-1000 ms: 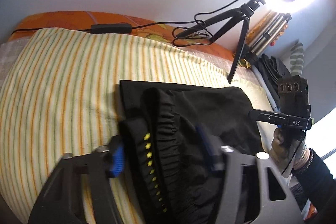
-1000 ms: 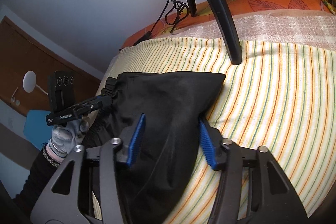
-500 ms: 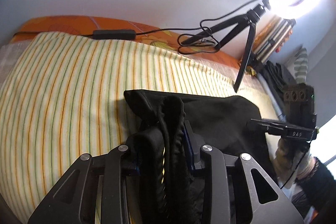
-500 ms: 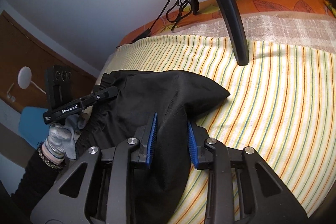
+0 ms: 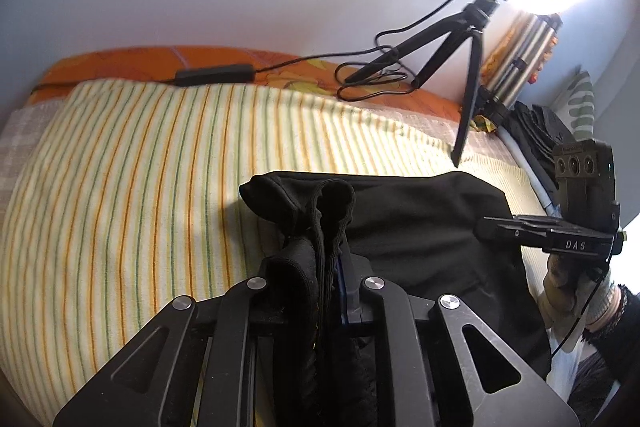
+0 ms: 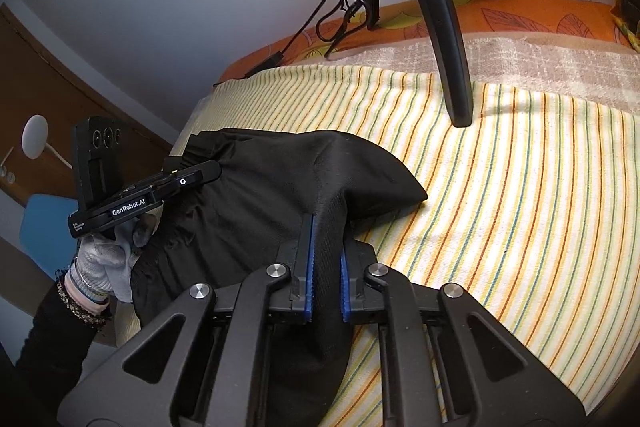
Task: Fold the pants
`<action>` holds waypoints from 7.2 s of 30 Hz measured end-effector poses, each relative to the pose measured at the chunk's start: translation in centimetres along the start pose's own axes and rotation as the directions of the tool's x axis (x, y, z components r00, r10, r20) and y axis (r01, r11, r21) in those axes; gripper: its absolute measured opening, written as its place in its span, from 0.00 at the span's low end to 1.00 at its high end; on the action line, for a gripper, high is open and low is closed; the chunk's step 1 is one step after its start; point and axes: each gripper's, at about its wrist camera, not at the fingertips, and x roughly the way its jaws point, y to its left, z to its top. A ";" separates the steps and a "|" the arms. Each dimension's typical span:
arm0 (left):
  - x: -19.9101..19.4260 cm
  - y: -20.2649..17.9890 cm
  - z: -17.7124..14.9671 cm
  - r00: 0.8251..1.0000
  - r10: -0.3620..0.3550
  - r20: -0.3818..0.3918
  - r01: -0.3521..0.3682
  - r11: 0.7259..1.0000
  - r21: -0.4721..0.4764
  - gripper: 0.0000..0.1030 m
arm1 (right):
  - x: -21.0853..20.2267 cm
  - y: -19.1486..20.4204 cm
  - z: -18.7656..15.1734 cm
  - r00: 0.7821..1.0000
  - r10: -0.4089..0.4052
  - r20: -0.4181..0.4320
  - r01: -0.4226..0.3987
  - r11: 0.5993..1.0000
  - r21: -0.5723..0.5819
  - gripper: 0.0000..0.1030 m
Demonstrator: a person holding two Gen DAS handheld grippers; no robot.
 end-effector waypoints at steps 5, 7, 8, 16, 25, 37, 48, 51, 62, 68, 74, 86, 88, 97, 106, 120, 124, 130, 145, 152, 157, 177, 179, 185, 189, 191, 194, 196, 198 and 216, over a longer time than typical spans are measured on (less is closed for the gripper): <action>-0.8 -0.5 -0.1 0.999 0.015 0.034 -0.016 1.000 0.027 0.13 | -1.0 1.0 -0.3 0.999 -0.011 0.033 0.012 0.999 -0.045 0.10; 0.1 0.1 0.1 1.000 0.011 -0.009 -0.011 1.000 -0.002 0.13 | -0.7 1.2 -0.1 1.000 -0.023 0.012 0.023 0.999 -0.047 0.10; 0.4 0.3 0.1 0.999 0.024 -0.024 -0.024 1.000 -0.011 0.15 | -0.4 1.2 0.0 0.999 -0.033 -0.001 0.033 0.999 -0.043 0.10; 0.1 1.0 0.4 0.998 0.022 -0.062 -0.024 0.999 -0.033 0.63 | -0.5 -0.9 -0.5 0.998 0.021 -0.060 -0.018 0.999 0.050 0.22; 1.4 1.1 1.3 0.999 -0.025 -0.047 0.021 0.997 -0.079 0.14 | 0.3 -2.3 0.2 0.991 0.129 -0.032 -0.124 0.984 0.129 0.22; -1.0 -1.8 0.7 0.999 0.049 0.001 -0.049 0.998 0.049 0.11 | -0.9 0.7 -0.6 0.999 0.035 0.022 -0.036 0.999 0.036 0.10; -8.5 -7.2 0.8 0.987 0.045 0.155 -0.067 0.988 0.140 0.10 | -9.3 5.8 -2.3 0.990 0.015 0.143 0.004 0.991 -0.131 0.09; -10.2 -9.2 0.6 0.982 0.027 0.187 -0.057 0.986 0.157 0.10 | -11.9 6.7 -2.8 0.984 0.012 0.179 0.015 0.989 -0.148 0.09; -12.9 -17.9 0.8 0.970 -0.047 0.237 -0.017 0.966 0.259 0.10 | -21.8 8.1 -5.2 0.953 -0.052 0.298 0.111 0.976 -0.185 0.09; -12.0 -24.2 1.5 0.962 -0.132 0.240 0.050 0.946 0.321 0.10 | -28.5 6.6 -6.8 0.926 -0.125 0.357 0.195 0.966 -0.168 0.09; -9.1 -31.0 2.9 0.949 -0.228 0.218 0.132 0.916 0.379 0.10 | -35.5 3.2 -8.1 0.891 -0.204 0.405 0.277 0.952 -0.128 0.09; -4.7 -44.7 7.8 0.902 -0.382 0.201 0.242 0.833 0.497 0.10 | -49.6 -3.4 -7.5 0.781 -0.369 0.504 0.451 0.892 -0.045 0.09; -3.6 -46.7 9.0 0.896 -0.397 0.200 0.252 0.823 0.508 0.10 | -51.4 -4.9 -6.6 0.764 -0.389 0.515 0.469 0.883 -0.029 0.09; 2.9 -51.3 12.7 0.898 -0.412 0.157 0.283 0.812 0.511 0.10 | -54.9 -11.6 -1.8 0.738 -0.461 0.493 0.537 0.843 -0.015 0.09; 11.4 -51.5 15.1 0.933 -0.340 0.121 0.246 0.844 0.476 0.10 | -51.0 -20.1 2.6 0.758 -0.493 0.427 0.533 0.845 0.029 0.09; 19.4 -49.5 17.0 0.965 -0.241 0.103 0.176 0.887 0.427 0.10 | -44.7 -28.1 6.3 0.798 -0.497 0.339 0.510 0.858 0.057 0.09; 21.0 -49.5 17.2 0.976 -0.194 0.103 0.133 0.896 0.422 0.12 | -44.0 -29.5 6.6 0.778 -0.539 0.323 0.536 0.838 0.106 0.16; 22.0 -49.6 17.6 0.987 -0.111 0.112 0.056 0.912 0.407 0.28 | -43.6 -30.5 6.7 0.726 -0.620 0.296 0.605 0.781 0.154 0.49; 18.7 -49.3 17.8 0.989 -0.076 0.131 0.022 0.928 0.372 0.63 | -46.3 -28.1 5.0 0.679 -0.664 0.313 0.629 0.746 0.220 0.56; 14.4 -49.1 16.4 0.987 -0.086 0.139 0.027 0.925 0.378 0.66 | -47.7 -24.4 3.6 0.672 -0.664 0.327 0.626 0.746 0.228 0.57; 10.7 -48.7 14.8 0.984 -0.109 0.143 0.048 0.926 0.373 0.67 | -48.3 -21.6 1.7 0.651 -0.679 0.340 0.632 0.732 0.253 0.69; -3.6 -44.8 2.2 0.971 -0.043 0.234 -0.050 0.924 0.379 0.79 | -47.1 -5.2 -11.2 0.612 -0.672 0.416 0.647 0.729 0.225 0.83; -4.6 -44.5 0.9 0.969 -0.042 0.242 -0.057 0.920 0.389 0.79 | -46.8 -3.8 -12.4 0.609 -0.667 0.430 0.645 0.732 0.222 0.83; -6.9 -43.2 -2.6 0.964 -0.059 0.261 -0.043 0.929 0.368 0.80 | -44.8 -0.5 -15.3 0.605 -0.657 0.449 0.650 0.734 0.198 0.83; -7.0 -42.2 -4.8 0.965 -0.050 0.259 -0.052 0.927 0.371 0.80 | -42.7 1.0 -17.1 0.599 -0.660 0.454 0.668 0.724 0.172 0.83; -6.9 -41.6 -5.6 0.967 -0.050 0.250 -0.045 0.932 0.360 0.80 | -41.7 1.2 -18.0 0.605 -0.656 0.452 0.661 0.730 0.174 0.83; -6.6 -40.8 -6.6 0.968 -0.047 0.246 -0.042 0.938 0.345 0.80 | -40.8 1.2 -18.8 0.612 -0.649 0.451 0.647 0.740 0.186 0.83; -6.5 -40.5 -7.2 0.967 -0.043 0.252 -0.047 0.938 0.342 0.80 | -40.3 1.2 -19.1 0.600 -0.657 0.458 0.654 0.732 0.193 0.83; -6.4 -40.2 -7.4 0.967 -0.039 0.250 -0.050 0.940 0.338 0.80 | -39.9 1.1 -19.2 0.597 -0.656 0.462 0.652 0.732 0.195 0.83; -5.9 -39.9 -7.7 0.959 0.018 0.283 -0.114 0.938 0.328 0.93 | -38.4 1.2 -19.5 0.601 -0.634 0.487 0.639 0.747 0.182 0.98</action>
